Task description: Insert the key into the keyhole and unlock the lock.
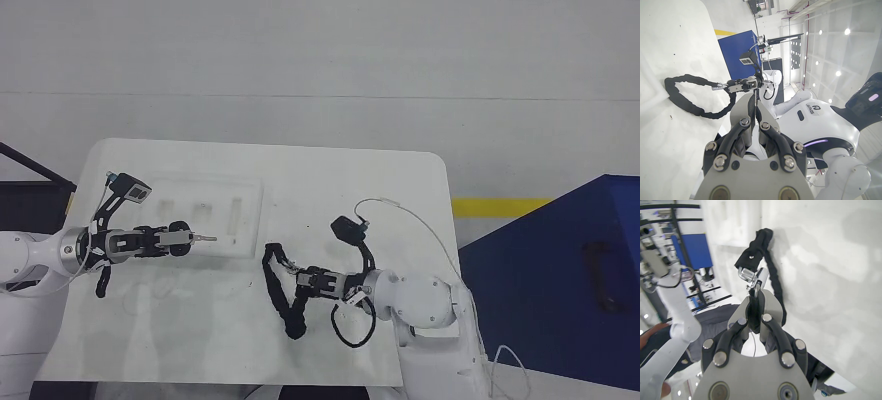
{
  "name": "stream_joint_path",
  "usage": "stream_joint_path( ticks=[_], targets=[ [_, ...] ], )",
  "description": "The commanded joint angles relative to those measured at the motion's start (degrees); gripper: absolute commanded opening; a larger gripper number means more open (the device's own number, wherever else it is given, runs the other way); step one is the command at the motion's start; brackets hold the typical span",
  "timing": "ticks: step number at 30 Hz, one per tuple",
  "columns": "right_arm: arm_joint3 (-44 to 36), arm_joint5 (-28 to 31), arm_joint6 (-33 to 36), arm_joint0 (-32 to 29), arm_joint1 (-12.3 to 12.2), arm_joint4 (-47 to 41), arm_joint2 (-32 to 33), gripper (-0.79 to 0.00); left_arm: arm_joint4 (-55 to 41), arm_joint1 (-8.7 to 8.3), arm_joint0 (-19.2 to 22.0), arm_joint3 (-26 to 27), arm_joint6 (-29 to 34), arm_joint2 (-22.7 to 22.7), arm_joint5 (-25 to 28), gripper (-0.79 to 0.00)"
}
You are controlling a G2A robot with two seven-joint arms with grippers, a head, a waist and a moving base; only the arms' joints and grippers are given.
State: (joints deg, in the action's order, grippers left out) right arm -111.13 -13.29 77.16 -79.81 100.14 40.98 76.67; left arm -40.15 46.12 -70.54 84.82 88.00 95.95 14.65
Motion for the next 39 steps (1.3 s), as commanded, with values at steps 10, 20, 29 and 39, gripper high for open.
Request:
stream_joint_path(
  ticks=[10, 20, 29, 39],
  targets=[
    [0.02, -0.17, -0.01, 0.00, 0.00, -0.69, -0.20, -0.785, 0.00, 0.00, 0.00, 0.00, 0.00, 0.00, 0.00, -0.785],
    [0.47, 12.66, -10.56, -1.24, -0.86, -8.21, -4.87, -0.785, 0.00, 0.00, 0.00, 0.00, 0.00, 0.00, 0.00, -0.785],
    [-0.41, 29.62, -14.76, -0.61, -2.22, -15.85, -7.27, -0.785, 0.00, 0.00, 0.00, 0.00, 0.00, 0.00, 0.00, -0.785],
    [-0.84, 32.36, -16.58, -1.01, -2.53, -15.43, -7.26, -0.785, 0.00, 0.00, 0.00, 0.00, 0.00, 0.00, 0.00, -0.785]
  ],
)
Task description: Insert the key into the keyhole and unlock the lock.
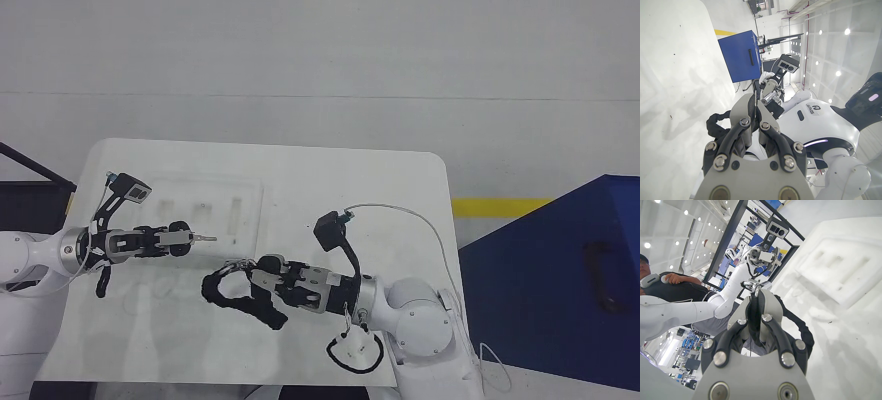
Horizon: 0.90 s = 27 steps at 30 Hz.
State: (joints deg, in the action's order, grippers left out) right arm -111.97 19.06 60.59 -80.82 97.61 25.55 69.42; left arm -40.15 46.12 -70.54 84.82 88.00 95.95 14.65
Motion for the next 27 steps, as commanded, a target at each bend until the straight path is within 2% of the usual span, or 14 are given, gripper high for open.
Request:
stream_joint_path(
  ticks=[1, 5, 10, 16, 20, 23, 27],
  targets=[
    [0.27, -0.44, -0.70, -0.17, -0.12, 0.89, -0.14, -0.785, 0.00, 0.00, 0.00, 0.00, 0.00, 0.00, 0.00, -0.785],
    [0.72, -0.50, -6.44, -1.24, -0.50, 2.75, -1.59, -0.785, 0.00, 0.00, 0.00, 0.00, 0.00, 0.00, 0.00, -0.785],
    [6.08, 1.34, -12.52, -1.23, -0.70, -6.69, -2.14, -0.785, 0.00, 0.00, 0.00, 0.00, 0.00, 0.00, 0.00, -0.785],
    [15.49, 3.00, -10.07, 2.18, -0.96, -23.58, -3.12, -0.785, 0.00, 0.00, 0.00, 0.00, 0.00, 0.00, 0.00, -0.785],
    [20.58, 5.02, -7.50, 4.47, -1.22, -31.72, -3.22, -0.785, 0.00, 0.00, 0.00, 0.00, 0.00, 0.00, 0.00, -0.785],
    [22.89, 6.23, -6.52, 5.69, -1.60, -34.30, -2.80, -0.785, 0.00, 0.00, 0.00, 0.00, 0.00, 0.00, 0.00, -0.785],
    [25.24, 8.49, -2.12, 6.77, -1.88, -44.41, -3.23, -0.785, 0.00, 0.00, 0.00, 0.00, 0.00, 0.00, 0.00, -0.785]
  ],
)
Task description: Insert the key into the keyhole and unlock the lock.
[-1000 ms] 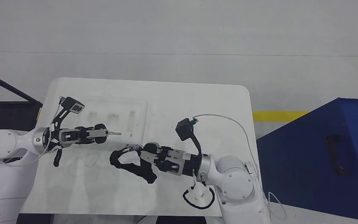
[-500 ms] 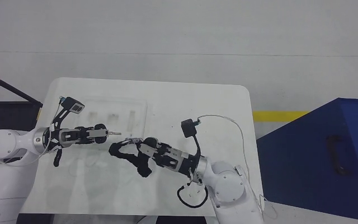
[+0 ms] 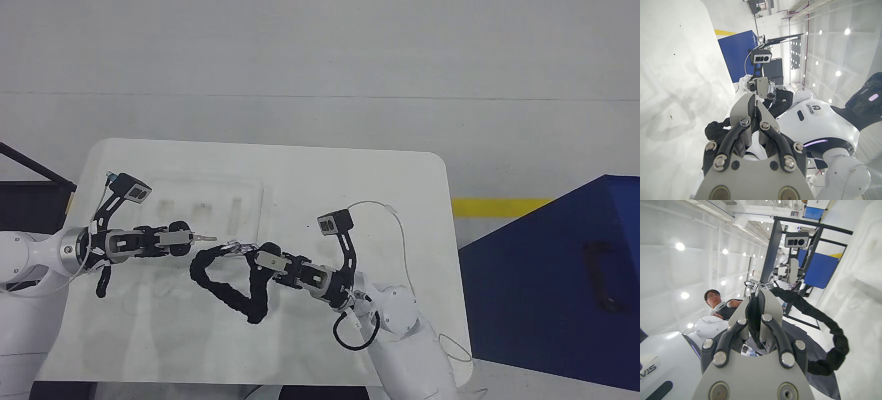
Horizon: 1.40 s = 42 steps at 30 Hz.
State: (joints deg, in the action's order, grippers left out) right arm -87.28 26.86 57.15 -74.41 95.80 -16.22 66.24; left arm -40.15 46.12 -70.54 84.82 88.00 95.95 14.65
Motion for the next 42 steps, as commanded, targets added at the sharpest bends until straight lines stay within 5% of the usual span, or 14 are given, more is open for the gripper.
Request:
stream_joint_path(
  ticks=[1, 12, 39, 42],
  targets=[
    [1.27, 1.41, 2.64, 0.54, -0.10, -5.52, -0.35, -0.785, 0.00, 0.00, 0.00, 0.00, 0.00, 0.00, 0.00, -0.785],
    [8.71, 4.55, 15.73, 6.42, 0.46, -29.21, -5.55, -0.785, 0.00, 0.00, 0.00, 0.00, 0.00, 0.00, 0.00, -0.785],
    [10.07, 6.67, 13.12, 8.47, 0.28, -29.53, -9.77, -0.785, 0.00, 0.00, 0.00, 0.00, 0.00, 0.00, 0.00, -0.785],
    [10.12, 9.50, 4.75, 7.85, -0.15, -17.64, -8.86, -0.785, 0.00, 0.00, 0.00, 0.00, 0.00, 0.00, 0.00, -0.785]
  ],
)
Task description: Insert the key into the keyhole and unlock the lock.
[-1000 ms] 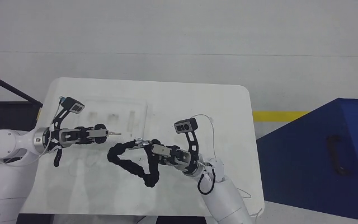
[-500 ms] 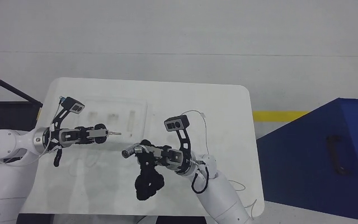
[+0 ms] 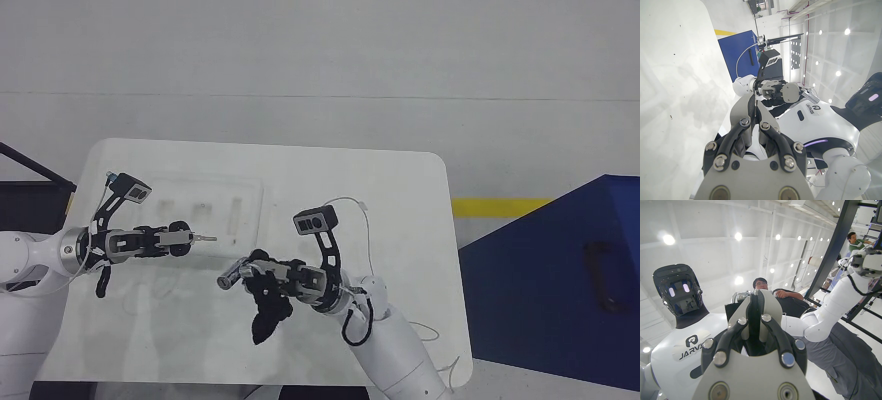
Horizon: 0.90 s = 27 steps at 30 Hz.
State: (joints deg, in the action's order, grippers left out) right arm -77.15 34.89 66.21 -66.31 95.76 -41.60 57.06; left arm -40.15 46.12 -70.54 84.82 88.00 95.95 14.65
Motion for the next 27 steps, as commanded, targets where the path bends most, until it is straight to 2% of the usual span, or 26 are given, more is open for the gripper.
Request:
stream_joint_path(
  ticks=[1, 3, 6, 10, 18, 21, 27],
  targets=[
    [-0.47, 2.22, -7.99, -0.62, -0.19, 12.24, 0.50, -0.785, 0.00, 0.00, 0.00, 0.00, 0.00, 0.00, 0.00, -0.785],
    [-2.22, 3.06, -15.00, -1.91, -0.25, 19.33, 0.62, -0.785, 0.00, 0.00, 0.00, 0.00, 0.00, 0.00, 0.00, -0.785],
    [-5.22, 3.70, -21.95, -3.92, -0.43, 27.72, 0.57, -0.785, 0.00, 0.00, 0.00, 0.00, 0.00, 0.00, 0.00, -0.785],
    [-7.37, 5.71, -26.46, -6.00, -0.73, 31.65, 0.67, -0.785, 0.00, 0.00, 0.00, 0.00, 0.00, 0.00, 0.00, -0.785],
    [-5.90, 8.99, -39.02, -7.95, -1.09, 39.83, 3.26, -0.785, 0.00, 0.00, 0.00, 0.00, 0.00, 0.00, 0.00, -0.785],
    [-5.49, 8.28, -42.57, -8.02, -1.31, 44.54, 4.33, -0.785, 0.00, 0.00, 0.00, 0.00, 0.00, 0.00, 0.00, -0.785],
    [-5.06, 7.95, -42.98, -8.06, -1.41, 42.52, 4.21, -0.785, 0.00, 0.00, 0.00, 0.00, 0.00, 0.00, 0.00, -0.785]
  ],
)
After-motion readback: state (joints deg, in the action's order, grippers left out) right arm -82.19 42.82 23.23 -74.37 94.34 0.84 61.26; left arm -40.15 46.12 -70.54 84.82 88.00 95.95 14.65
